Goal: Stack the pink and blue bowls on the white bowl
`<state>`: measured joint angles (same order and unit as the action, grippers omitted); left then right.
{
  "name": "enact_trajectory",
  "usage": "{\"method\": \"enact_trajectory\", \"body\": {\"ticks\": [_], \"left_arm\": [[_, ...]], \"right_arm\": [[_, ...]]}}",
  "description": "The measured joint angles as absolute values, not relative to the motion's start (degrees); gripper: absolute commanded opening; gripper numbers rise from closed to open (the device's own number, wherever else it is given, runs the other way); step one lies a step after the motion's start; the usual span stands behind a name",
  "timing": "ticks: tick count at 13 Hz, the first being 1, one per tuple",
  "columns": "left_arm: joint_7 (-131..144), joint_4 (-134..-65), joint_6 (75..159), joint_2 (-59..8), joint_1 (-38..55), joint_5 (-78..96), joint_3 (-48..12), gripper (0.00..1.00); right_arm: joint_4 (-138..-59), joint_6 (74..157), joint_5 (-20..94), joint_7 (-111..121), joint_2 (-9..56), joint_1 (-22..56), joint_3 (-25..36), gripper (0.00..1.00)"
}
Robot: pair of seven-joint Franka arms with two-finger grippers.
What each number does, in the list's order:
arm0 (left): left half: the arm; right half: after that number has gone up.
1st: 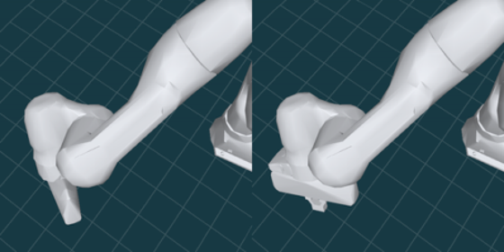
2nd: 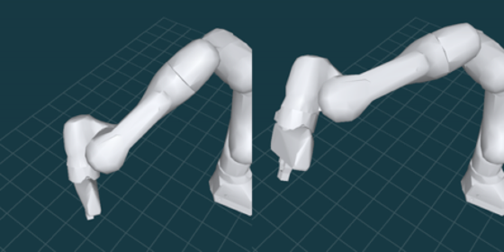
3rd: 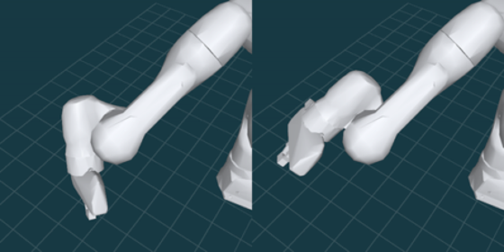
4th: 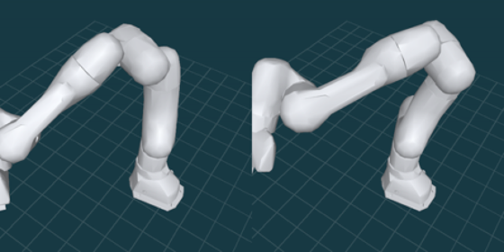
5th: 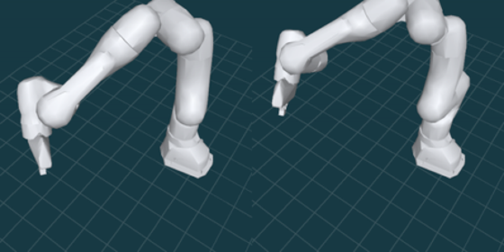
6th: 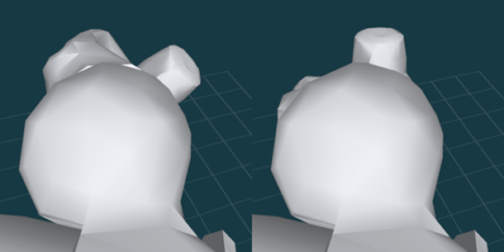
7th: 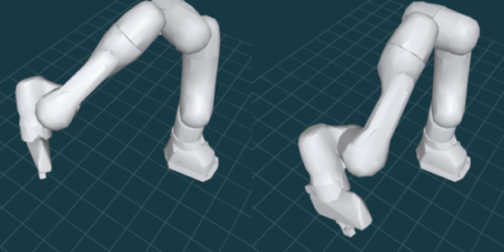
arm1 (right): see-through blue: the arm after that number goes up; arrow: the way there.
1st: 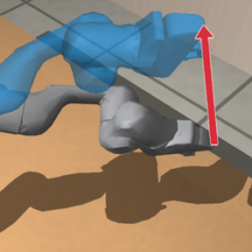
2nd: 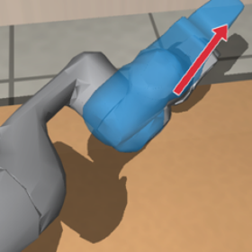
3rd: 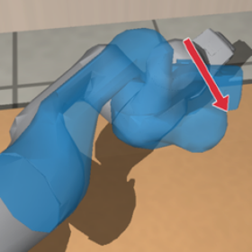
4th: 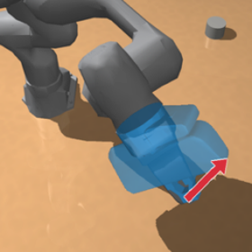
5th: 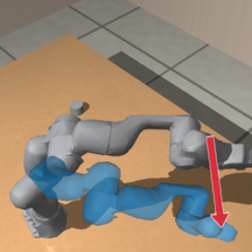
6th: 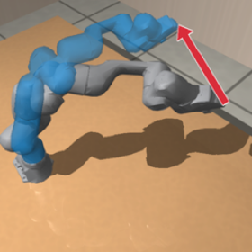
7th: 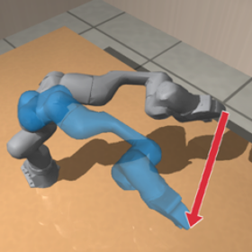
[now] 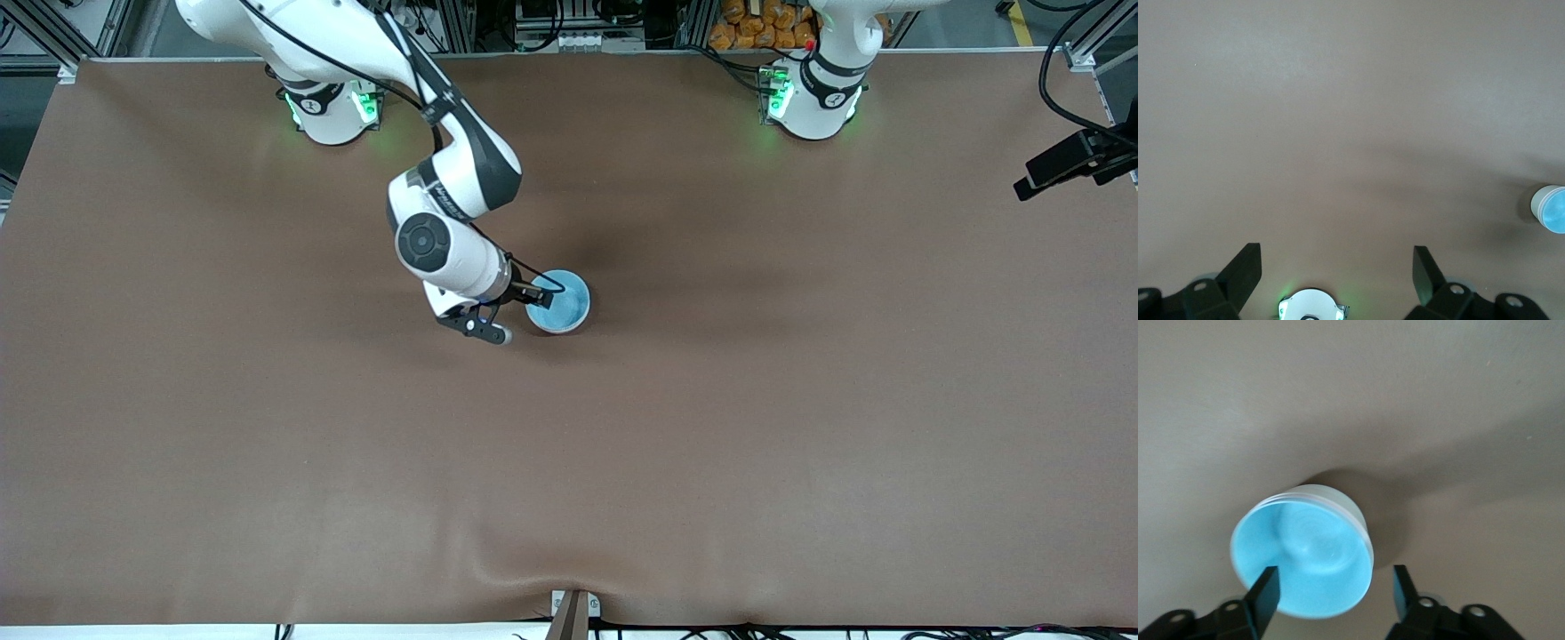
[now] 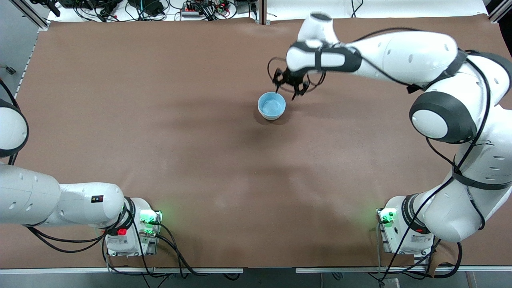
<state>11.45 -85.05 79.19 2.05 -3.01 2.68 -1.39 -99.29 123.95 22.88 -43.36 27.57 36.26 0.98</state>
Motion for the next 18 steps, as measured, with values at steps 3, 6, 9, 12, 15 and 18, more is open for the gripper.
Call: {"method": "enact_trajectory", "body": {"ticks": [3,6,9,12,15,18], "left_arm": [[11.45,-85.10,79.20,2.05,-3.00,2.68,-1.42,1.00],[11.45,-85.11,79.20,2.05,-2.97,2.68,-1.48,1.00],[11.45,-85.16,79.21,2.05,-2.95,2.68,-1.50,1.00],[11.45,-85.20,79.22,2.05,-2.91,2.68,-1.51,1.00],[11.45,-85.23,79.22,2.05,-2.88,2.68,-1.54,1.00],[11.45,-85.23,79.23,2.05,-2.88,2.68,-1.55,1.00]], "right_arm": [[-82.08,100.72,18.79,-42.61,25.63,30.82,4.65,1.00],[-73.62,88.93,18.38,-35.60,25.11,19.73,2.44,1.00],[-68.85,80.30,16.46,-29.51,25.07,10.34,-0.40,1.00],[-62.47,74.96,6.58,-23.12,23.37,7.21,-1.40,1.00],[-61.15,72.47,4.03,-18.44,18.78,2.55,-3.68,1.00],[-65.57,77.88,3.86,-17.56,13.94,-0.50,-3.92,1.00]]}}
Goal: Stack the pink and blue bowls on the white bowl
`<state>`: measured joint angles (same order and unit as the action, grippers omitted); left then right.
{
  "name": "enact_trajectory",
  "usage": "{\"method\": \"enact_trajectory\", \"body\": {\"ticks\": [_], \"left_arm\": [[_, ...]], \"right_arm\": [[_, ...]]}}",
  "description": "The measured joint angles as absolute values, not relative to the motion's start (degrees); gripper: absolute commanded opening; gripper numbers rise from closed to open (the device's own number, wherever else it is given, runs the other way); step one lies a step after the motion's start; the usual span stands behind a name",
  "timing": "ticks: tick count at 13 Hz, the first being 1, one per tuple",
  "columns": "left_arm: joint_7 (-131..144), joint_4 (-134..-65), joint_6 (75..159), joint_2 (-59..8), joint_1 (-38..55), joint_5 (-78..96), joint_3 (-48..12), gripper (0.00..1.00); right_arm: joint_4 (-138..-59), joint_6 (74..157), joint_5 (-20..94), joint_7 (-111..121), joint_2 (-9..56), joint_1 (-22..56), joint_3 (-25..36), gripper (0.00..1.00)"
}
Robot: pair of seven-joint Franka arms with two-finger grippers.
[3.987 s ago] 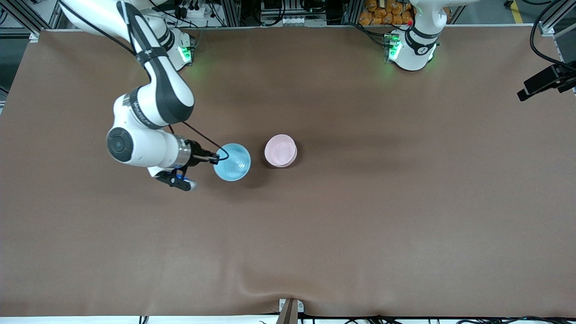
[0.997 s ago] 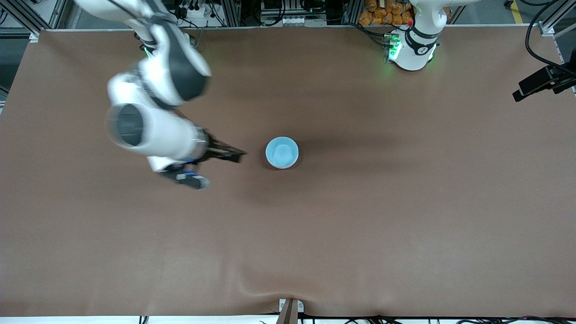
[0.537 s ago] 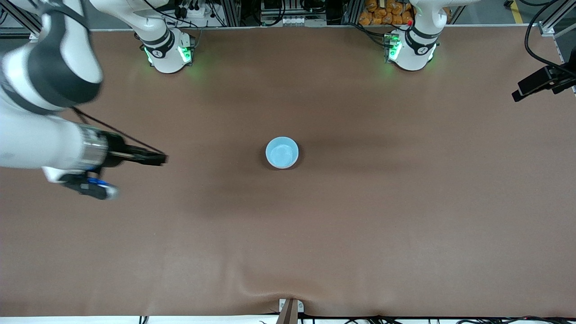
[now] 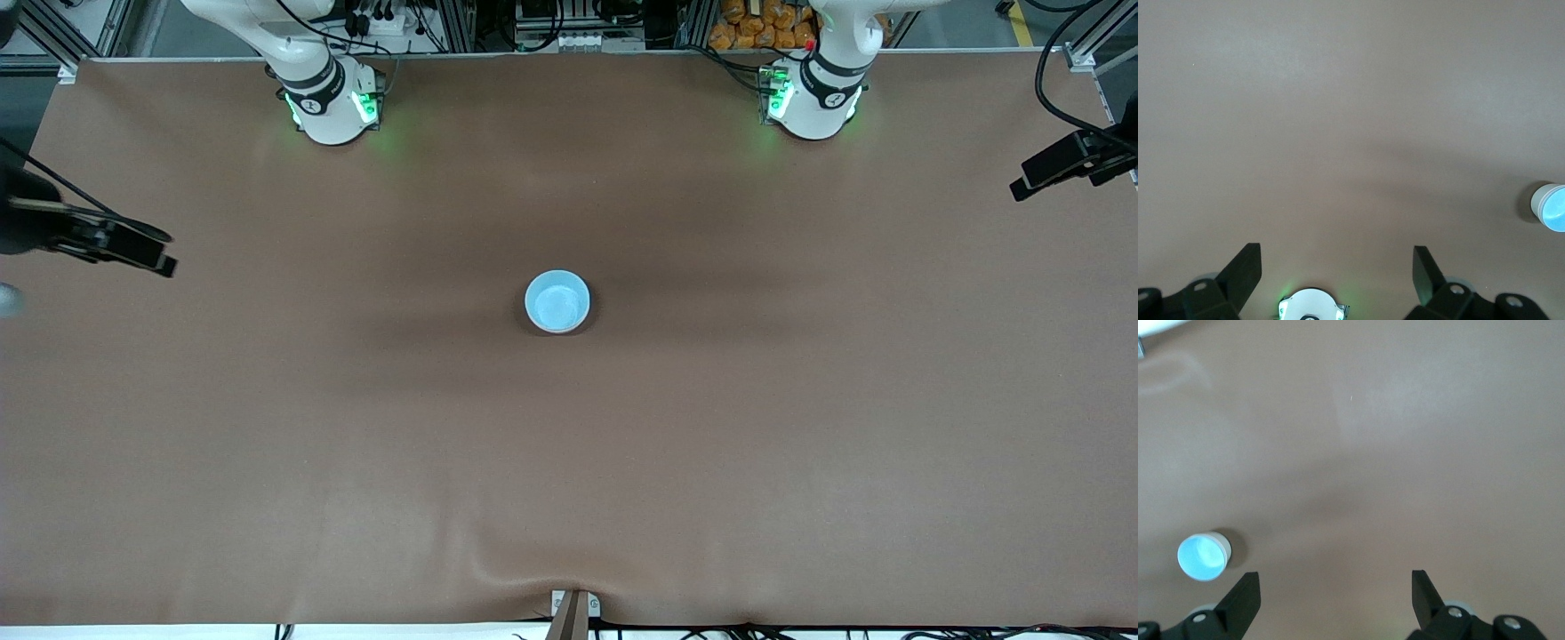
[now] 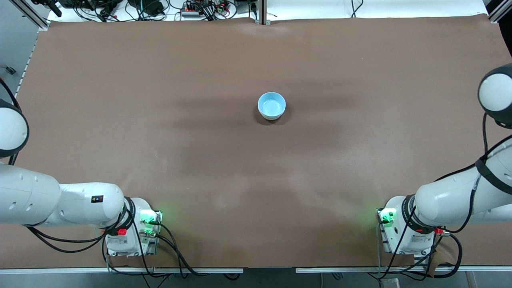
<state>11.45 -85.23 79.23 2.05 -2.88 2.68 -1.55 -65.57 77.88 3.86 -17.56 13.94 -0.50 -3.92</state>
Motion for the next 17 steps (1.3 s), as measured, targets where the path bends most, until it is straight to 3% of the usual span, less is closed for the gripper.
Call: {"method": "enact_trajectory", "body": {"ticks": [5,7,11,17], "left_arm": [[11.45,-85.25,79.24,2.05,-2.86,2.68,-1.58,1.00],[11.45,-85.25,79.24,2.05,-2.85,2.68,-1.58,1.00],[11.45,-85.27,79.24,2.05,-2.84,2.68,-1.60,1.00],[11.45,-85.31,79.24,2.05,-2.79,2.68,-1.67,1.00]], "right_arm": [[-90.16,94.55,3.13,-16.62,0.17,-0.50,-4.16,1.00],[-95.22,96.54,3.03,-13.43,-3.71,-0.55,-3.96,1.00],[-93.89,96.54,-0.89,-10.20,-4.31,-0.65,-3.64,1.00],[-82.79,85.90,-2.33,-9.37,2.53,-0.49,-3.92,1.00]]}}
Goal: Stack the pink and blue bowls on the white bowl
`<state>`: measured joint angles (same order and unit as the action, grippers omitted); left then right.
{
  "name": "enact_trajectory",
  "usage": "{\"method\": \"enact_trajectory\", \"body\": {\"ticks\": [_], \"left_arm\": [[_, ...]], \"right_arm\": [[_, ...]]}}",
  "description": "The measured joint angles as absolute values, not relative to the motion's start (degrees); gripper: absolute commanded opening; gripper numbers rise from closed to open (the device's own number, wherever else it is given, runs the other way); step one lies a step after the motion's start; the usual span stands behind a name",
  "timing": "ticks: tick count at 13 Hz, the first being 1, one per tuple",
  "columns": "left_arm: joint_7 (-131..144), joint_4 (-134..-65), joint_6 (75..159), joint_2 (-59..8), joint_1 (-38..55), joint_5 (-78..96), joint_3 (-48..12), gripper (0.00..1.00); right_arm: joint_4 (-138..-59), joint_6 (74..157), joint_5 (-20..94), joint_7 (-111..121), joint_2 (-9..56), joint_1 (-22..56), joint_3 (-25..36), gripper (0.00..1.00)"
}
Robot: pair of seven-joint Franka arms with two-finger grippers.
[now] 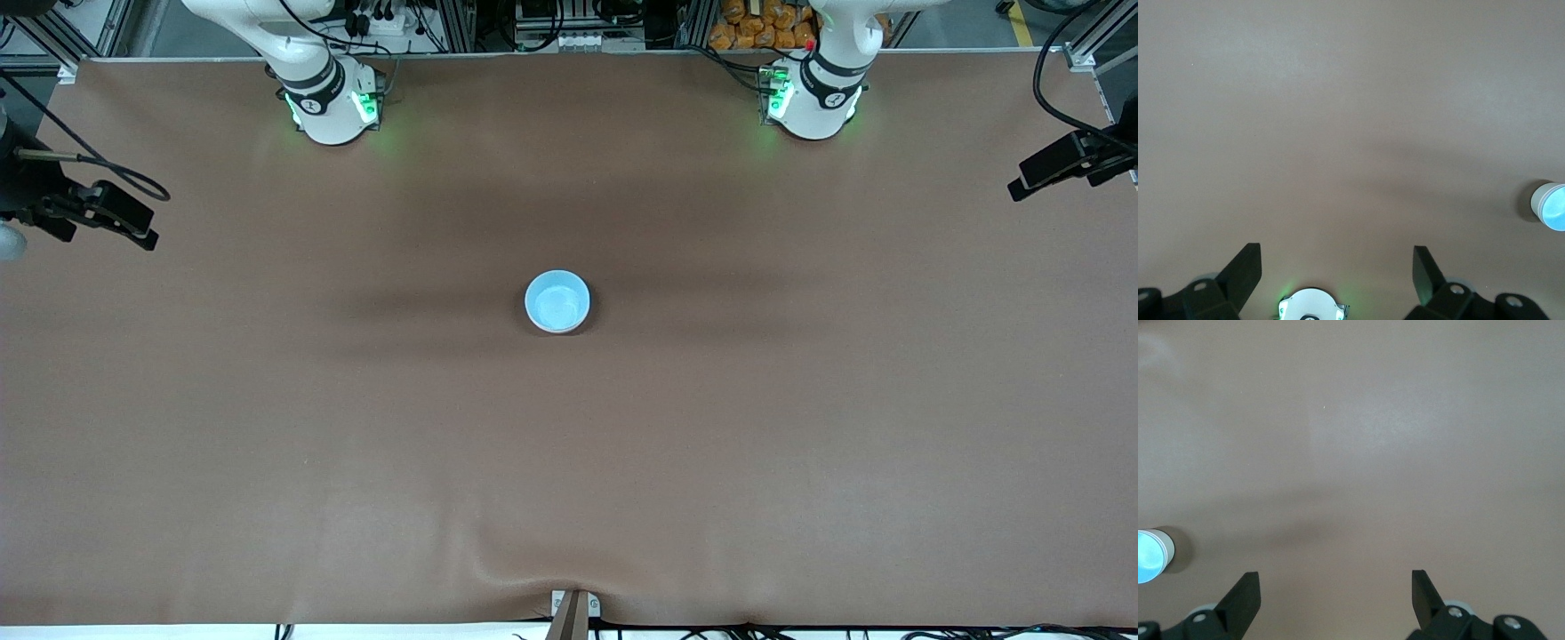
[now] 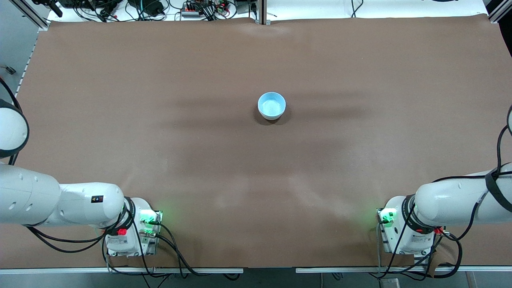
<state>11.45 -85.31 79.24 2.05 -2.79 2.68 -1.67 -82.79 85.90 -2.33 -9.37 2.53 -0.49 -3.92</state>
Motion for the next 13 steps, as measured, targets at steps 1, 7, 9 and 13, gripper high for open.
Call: {"method": "enact_trajectory", "body": {"ticks": [1,7,9,13], "left_arm": [[11.45,-85.32,79.24,2.05,-2.79,2.68,-1.75,1.00],[11.45,-85.41,79.24,2.05,-2.78,2.68,-2.26,1.00],[11.45,-85.48,79.24,2.05,-2.78,2.68,-2.46,1.00],[11.45,-85.49,79.25,2.05,-2.77,2.68,-2.87,1.00]], "right_arm": [[-82.25,85.77,-2.39,-9.21,3.01,-0.49,-3.92,1.00],[-81.69,85.23,-2.47,-8.89,3.31,-0.50,-3.89,1.00],[-81.69,85.23,-2.47,-8.89,3.32,-0.50,-3.88,1.00],[-81.65,85.24,-2.47,-8.88,3.32,-0.49,-3.88,1.00]]}}
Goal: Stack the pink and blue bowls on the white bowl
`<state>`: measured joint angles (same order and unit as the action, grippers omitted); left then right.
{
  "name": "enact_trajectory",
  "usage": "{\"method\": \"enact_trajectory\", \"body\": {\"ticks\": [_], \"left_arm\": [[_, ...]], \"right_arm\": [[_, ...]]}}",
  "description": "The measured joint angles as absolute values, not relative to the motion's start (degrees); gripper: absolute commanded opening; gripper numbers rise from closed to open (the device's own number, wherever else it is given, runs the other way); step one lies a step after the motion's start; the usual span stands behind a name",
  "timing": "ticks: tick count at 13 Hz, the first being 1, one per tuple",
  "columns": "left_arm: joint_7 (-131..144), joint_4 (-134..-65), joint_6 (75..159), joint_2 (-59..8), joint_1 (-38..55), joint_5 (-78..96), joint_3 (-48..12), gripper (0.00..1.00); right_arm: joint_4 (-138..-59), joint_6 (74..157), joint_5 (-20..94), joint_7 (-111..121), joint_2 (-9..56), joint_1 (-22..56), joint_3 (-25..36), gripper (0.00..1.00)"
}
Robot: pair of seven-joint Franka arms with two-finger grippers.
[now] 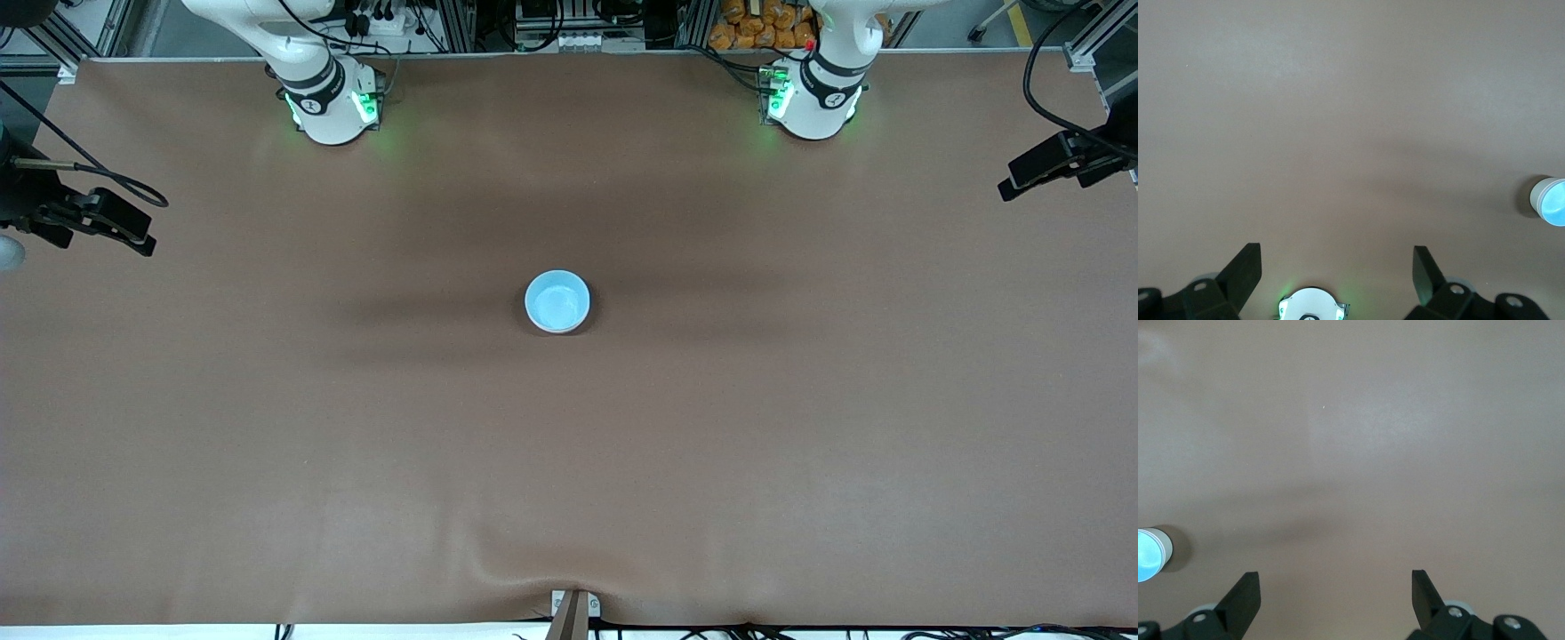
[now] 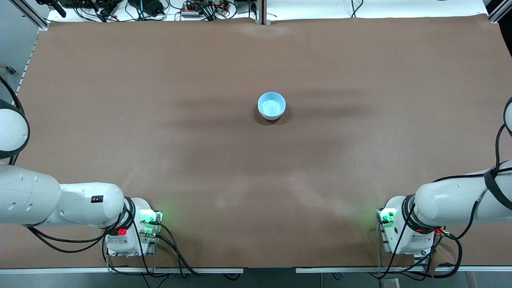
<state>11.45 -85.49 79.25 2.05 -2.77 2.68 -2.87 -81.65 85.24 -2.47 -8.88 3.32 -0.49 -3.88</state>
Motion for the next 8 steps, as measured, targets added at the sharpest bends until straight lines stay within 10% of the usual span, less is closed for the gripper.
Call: {"method": "enact_trajectory", "body": {"ticks": [8], "left_arm": [[11.45,-85.50,79.79,2.05,-2.53,2.68,-4.26,1.00]], "right_arm": [[-81.64,85.26,-2.47,-8.80,3.32,-0.46,-3.92,1.00]]}}
